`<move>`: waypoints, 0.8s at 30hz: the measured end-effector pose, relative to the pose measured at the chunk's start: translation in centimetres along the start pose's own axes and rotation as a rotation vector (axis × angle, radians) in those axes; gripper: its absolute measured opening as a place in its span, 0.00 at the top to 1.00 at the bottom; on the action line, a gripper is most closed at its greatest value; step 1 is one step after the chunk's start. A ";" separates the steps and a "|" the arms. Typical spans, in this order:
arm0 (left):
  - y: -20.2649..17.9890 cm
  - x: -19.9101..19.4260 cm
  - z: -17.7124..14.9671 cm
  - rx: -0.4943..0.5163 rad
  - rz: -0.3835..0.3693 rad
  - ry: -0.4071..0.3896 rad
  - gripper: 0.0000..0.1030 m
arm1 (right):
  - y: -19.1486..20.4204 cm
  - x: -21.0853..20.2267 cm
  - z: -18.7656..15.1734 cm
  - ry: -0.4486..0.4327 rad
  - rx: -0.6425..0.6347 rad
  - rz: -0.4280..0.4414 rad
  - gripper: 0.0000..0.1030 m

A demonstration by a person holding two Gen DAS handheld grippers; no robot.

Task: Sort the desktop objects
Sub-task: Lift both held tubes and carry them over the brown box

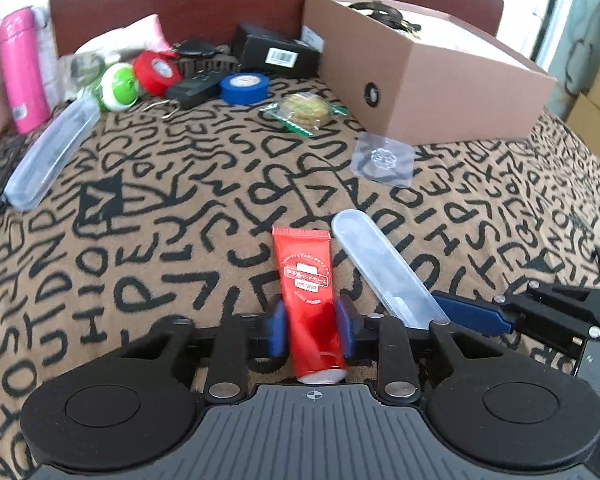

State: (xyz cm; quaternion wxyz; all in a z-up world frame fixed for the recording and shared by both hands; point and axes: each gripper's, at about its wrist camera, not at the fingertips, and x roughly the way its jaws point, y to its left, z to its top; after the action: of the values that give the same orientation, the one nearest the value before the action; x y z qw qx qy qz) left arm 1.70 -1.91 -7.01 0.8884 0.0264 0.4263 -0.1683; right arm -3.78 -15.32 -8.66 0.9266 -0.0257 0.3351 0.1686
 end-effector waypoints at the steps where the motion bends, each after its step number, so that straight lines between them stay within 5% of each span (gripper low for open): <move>1: 0.1 0.0 0.1 -0.009 -0.011 0.006 0.92 | -0.1 0.0 0.1 -0.001 0.006 0.003 0.69; 9: 0.0 -1.2 0.2 -0.042 -0.052 -0.011 0.97 | -0.4 -1.1 0.5 -0.027 0.021 0.017 0.70; 24: -1.3 -5.0 5.9 -0.036 -0.109 -0.190 0.98 | -3.1 -3.7 5.1 -0.177 0.002 -0.014 0.70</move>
State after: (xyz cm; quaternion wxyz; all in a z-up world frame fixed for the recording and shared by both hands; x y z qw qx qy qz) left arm 2.77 -2.90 0.66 0.9148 -0.0288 0.3437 -0.2102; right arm -2.24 -18.51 -2.60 0.9538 -0.0121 0.2519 0.1634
